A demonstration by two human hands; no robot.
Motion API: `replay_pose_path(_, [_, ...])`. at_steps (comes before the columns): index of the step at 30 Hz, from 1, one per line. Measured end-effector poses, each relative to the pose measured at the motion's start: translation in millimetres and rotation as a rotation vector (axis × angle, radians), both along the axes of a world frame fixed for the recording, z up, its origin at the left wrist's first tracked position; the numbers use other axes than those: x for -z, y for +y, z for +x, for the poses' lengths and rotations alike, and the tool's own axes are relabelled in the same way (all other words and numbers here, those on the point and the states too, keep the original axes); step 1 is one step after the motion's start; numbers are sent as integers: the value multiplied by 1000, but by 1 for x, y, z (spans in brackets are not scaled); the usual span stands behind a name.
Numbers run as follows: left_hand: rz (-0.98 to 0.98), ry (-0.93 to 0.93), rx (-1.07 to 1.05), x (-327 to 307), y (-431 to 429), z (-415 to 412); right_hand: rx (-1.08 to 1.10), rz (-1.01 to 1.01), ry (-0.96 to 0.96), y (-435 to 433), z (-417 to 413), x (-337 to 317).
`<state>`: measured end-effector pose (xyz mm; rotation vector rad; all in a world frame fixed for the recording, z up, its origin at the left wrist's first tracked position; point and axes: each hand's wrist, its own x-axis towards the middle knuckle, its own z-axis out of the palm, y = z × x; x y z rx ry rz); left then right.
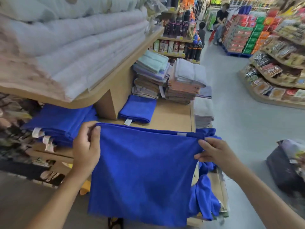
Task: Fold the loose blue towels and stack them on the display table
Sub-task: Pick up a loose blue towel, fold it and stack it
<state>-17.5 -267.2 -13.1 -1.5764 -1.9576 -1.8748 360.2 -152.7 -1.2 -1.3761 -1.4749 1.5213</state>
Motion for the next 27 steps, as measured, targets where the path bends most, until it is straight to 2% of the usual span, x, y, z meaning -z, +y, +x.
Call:
replay_pose_path(4, [-132,-72,-3,25,13,-17,-24,-51,52,6,-4,20])
replay_pose_path(12, [-311,-172,8,29,56,-45,-9,89,-154,37,-13,16])
replay_pose_path(16, [-385,-306,40,23,79,-50,10,83,-188,55,-17,9])
replay_pose_path(24, [-449,-458,94,23,112,-58,38,65,-99,88,-22,15])
replay_pose_path(27, [-465,-480,97,20,123,-60,43,92,-144,102,-27,14])
